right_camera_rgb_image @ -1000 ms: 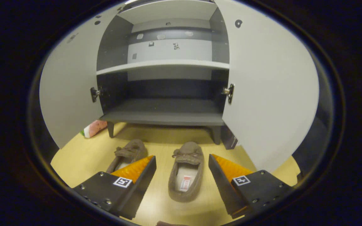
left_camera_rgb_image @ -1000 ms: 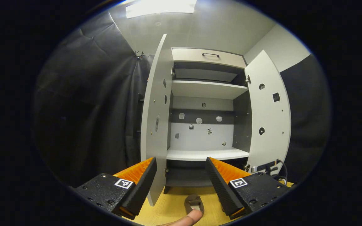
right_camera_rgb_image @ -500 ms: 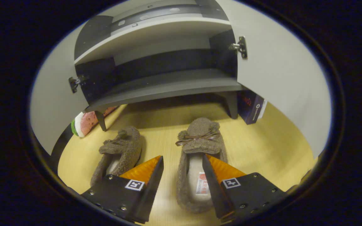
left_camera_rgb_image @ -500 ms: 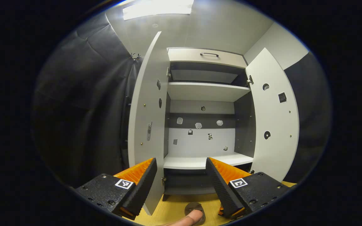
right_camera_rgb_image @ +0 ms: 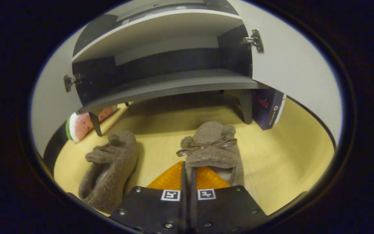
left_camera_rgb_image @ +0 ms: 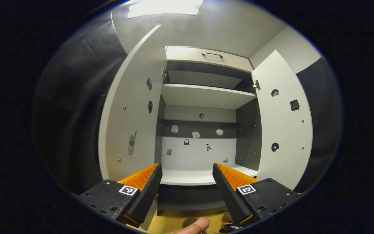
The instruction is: Grab one shoe with the right hand and put it into the shoe cabinet, grab the other shoe with the left hand and put it into the shoe cabinet; then close the right door with the right hand and the left door with the left hand.
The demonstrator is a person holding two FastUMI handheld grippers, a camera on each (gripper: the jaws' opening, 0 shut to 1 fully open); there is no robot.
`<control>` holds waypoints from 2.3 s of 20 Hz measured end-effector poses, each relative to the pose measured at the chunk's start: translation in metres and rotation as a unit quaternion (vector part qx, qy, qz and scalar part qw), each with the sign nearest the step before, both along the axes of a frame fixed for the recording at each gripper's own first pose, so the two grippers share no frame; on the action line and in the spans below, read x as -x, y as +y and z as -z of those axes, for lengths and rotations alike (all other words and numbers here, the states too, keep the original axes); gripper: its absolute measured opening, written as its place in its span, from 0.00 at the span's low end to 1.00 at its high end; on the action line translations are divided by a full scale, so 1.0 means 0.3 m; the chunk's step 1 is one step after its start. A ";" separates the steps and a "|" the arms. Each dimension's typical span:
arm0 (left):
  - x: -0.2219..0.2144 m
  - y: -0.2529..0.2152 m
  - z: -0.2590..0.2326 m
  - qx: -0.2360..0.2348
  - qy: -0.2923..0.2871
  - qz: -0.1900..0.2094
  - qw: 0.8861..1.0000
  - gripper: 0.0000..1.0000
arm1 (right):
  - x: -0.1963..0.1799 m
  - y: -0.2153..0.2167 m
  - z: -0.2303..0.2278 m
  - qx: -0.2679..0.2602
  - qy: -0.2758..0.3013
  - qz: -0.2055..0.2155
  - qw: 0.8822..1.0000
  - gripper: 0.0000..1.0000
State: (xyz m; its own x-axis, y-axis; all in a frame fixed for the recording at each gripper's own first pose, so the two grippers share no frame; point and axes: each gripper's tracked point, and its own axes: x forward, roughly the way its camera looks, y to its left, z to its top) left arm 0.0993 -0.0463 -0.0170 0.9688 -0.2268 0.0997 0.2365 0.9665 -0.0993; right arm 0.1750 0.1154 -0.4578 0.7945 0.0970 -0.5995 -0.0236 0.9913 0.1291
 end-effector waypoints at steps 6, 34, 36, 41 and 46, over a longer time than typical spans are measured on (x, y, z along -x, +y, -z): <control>-0.093 -0.028 0.132 0.011 0.033 0.013 0.999 0.96 | 0.016 0.010 -0.008 -0.015 -0.014 -0.025 0.999 0.01; -0.180 -0.035 0.257 -0.003 0.067 0.060 0.996 0.98 | -0.074 0.001 -1.434 0.082 -0.244 -0.091 0.962 0.02; -0.183 -0.038 0.259 -0.002 0.069 0.061 0.996 0.98 | -0.157 0.027 -1.478 0.088 -0.239 -0.090 0.963 0.02; -0.191 -0.027 0.259 0.002 0.071 0.059 0.996 0.98 | -0.360 0.070 -1.516 0.114 -0.225 -0.085 0.964 0.02; -0.206 -0.008 0.260 0.002 0.069 0.051 0.996 0.98 | -0.554 0.128 -1.443 0.125 -0.199 -0.094 0.967 0.02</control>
State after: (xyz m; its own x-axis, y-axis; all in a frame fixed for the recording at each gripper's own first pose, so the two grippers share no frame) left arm 0.1610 -0.0488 -0.0951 0.9453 -0.3245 -0.0326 0.3170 0.9378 -0.1414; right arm 0.3412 0.1537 -0.0250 0.9499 0.1533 -0.2723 -0.2046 0.9638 -0.1709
